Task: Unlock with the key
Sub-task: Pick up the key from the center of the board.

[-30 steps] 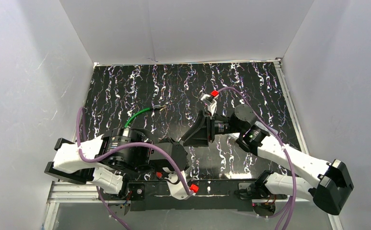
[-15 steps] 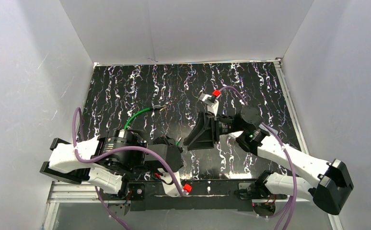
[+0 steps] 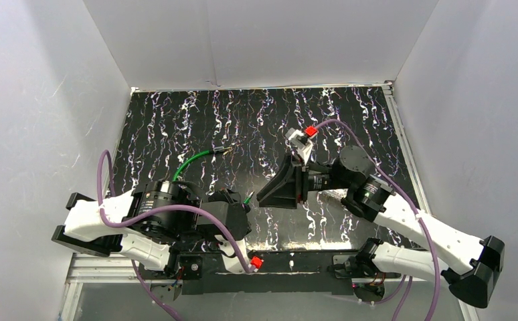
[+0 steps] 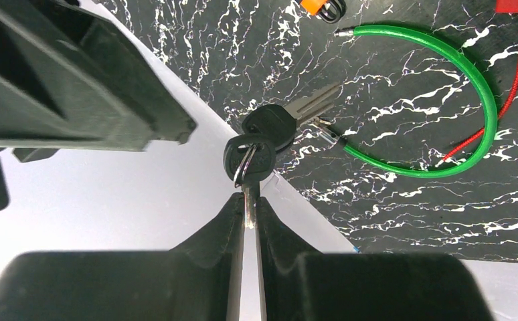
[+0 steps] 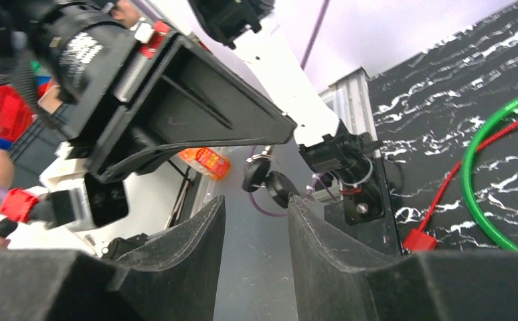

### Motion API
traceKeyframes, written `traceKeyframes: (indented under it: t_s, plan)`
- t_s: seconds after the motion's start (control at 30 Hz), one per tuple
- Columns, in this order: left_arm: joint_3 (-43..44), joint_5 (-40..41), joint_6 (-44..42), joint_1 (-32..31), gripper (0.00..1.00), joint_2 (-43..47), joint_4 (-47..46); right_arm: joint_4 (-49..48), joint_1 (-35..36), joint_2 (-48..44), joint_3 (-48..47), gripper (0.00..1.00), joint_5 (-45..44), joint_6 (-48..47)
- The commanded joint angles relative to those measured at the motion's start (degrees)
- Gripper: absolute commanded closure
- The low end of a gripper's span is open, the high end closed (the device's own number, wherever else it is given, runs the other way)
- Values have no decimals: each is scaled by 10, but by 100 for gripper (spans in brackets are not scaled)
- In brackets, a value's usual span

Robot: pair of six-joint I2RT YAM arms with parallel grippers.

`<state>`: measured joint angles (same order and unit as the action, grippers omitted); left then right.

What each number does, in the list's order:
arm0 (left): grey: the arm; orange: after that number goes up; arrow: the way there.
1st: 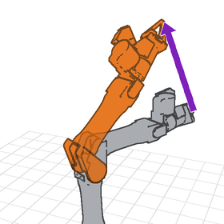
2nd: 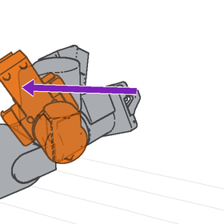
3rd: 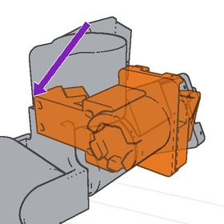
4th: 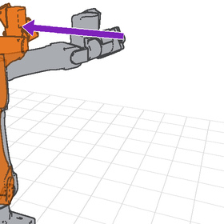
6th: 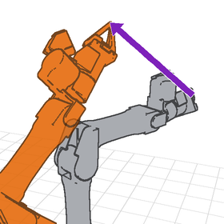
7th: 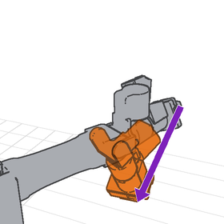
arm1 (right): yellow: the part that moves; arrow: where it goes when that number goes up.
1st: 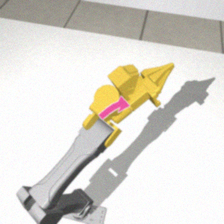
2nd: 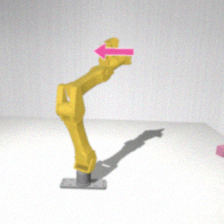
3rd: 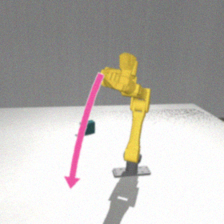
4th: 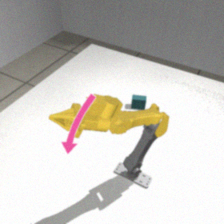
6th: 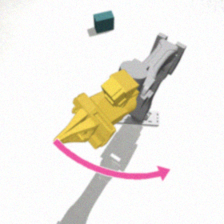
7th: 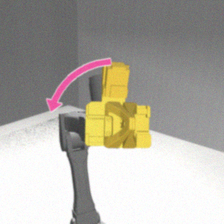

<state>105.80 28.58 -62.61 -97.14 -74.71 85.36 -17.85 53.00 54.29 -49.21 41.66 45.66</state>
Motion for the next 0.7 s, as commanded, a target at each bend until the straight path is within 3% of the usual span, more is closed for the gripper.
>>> traceKeyframes:
  t_s: [0.0, 0.33, 0.67]
  plan:
    - [12, 13, 8, -88, 100, -1, 23, 83, 33, 4, -36, 55, -95, -74]
    - [7, 15, 21, -88, 100, -5, 40, 96, 67, 31, -67, 59, -142, -97]
    - [4, 21, 38, -88, 100, -4, 61, 105, 76, 17, -60, 45, -162, -106]
